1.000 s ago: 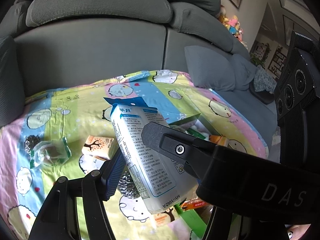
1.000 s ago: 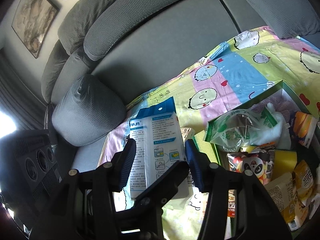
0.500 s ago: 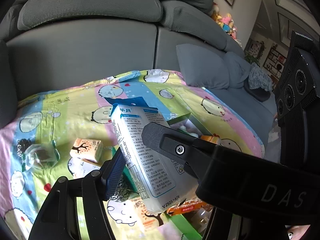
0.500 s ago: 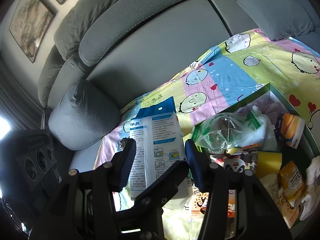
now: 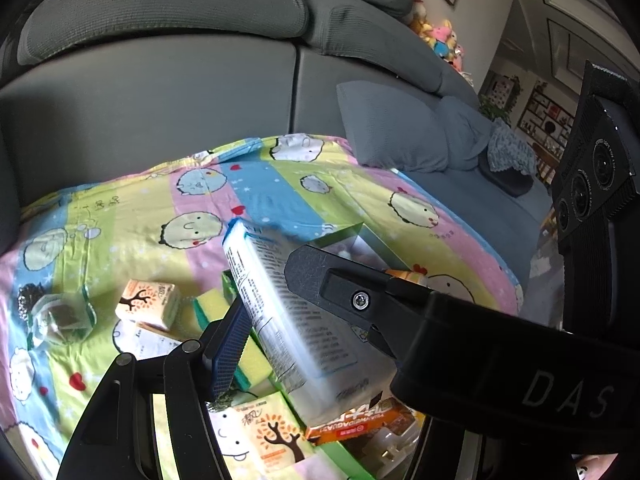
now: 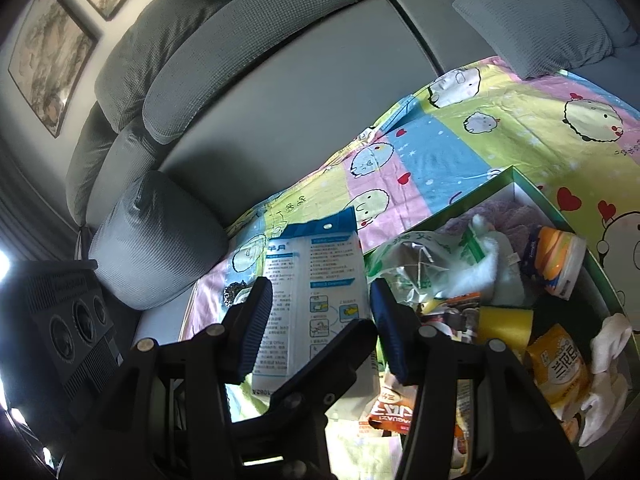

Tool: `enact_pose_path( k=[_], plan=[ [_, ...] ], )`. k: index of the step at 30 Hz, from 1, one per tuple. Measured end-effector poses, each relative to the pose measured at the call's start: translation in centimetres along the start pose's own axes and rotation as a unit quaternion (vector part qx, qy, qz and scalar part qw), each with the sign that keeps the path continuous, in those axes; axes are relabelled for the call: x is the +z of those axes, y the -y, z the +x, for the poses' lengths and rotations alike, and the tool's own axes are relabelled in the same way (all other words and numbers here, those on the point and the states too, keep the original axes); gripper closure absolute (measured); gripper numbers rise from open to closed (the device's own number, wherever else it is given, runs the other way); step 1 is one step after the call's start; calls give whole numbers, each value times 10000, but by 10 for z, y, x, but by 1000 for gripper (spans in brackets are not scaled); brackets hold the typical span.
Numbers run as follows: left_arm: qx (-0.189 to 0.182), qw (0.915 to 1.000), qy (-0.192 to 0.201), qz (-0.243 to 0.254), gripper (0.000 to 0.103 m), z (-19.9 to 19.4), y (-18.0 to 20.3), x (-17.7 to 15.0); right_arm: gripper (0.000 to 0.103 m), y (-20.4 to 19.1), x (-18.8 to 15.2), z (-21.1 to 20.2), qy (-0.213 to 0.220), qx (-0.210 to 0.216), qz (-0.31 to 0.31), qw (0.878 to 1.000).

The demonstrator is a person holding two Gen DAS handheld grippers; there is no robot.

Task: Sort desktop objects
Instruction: 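Lower the carton into the green box and open the right tool, then move the right tool to the white blue-topped sponge pack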

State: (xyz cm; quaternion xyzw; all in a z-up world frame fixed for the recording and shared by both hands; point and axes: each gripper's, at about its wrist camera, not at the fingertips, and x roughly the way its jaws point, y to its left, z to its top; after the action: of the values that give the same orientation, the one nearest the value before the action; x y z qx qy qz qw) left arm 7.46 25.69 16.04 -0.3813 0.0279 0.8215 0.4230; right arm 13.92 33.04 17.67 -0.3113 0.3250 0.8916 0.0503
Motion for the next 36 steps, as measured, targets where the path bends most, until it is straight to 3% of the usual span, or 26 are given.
enact_pose_path(
  k=[21, 26, 30, 31, 32, 36],
  plan=[
    [-179, 9995, -248, 2, 37, 27, 14, -1, 51, 30, 4, 1, -33, -221, 329, 9992],
    [-239, 9991, -327, -97, 36, 30, 8, -2, 51, 27, 4, 5, -85, -337, 318, 9989],
    [-251, 9986, -321, -328, 36, 20, -8, -4, 50, 22, 4, 6, -168, -161, 312, 9992],
    [-175, 9984, -318, -438, 32, 14, -16, -5, 44, 19, 4, 5, -155, -97, 307, 9994],
    [-92, 9982, -316, -501, 19, 11, -21, -5, 41, 17, 3, 4, -135, -62, 293, 9995],
    [304, 9955, -28, -898, 17, -22, -54, -16, 36, 5, -4, -3, -89, 135, 226, 9996]
  ],
)
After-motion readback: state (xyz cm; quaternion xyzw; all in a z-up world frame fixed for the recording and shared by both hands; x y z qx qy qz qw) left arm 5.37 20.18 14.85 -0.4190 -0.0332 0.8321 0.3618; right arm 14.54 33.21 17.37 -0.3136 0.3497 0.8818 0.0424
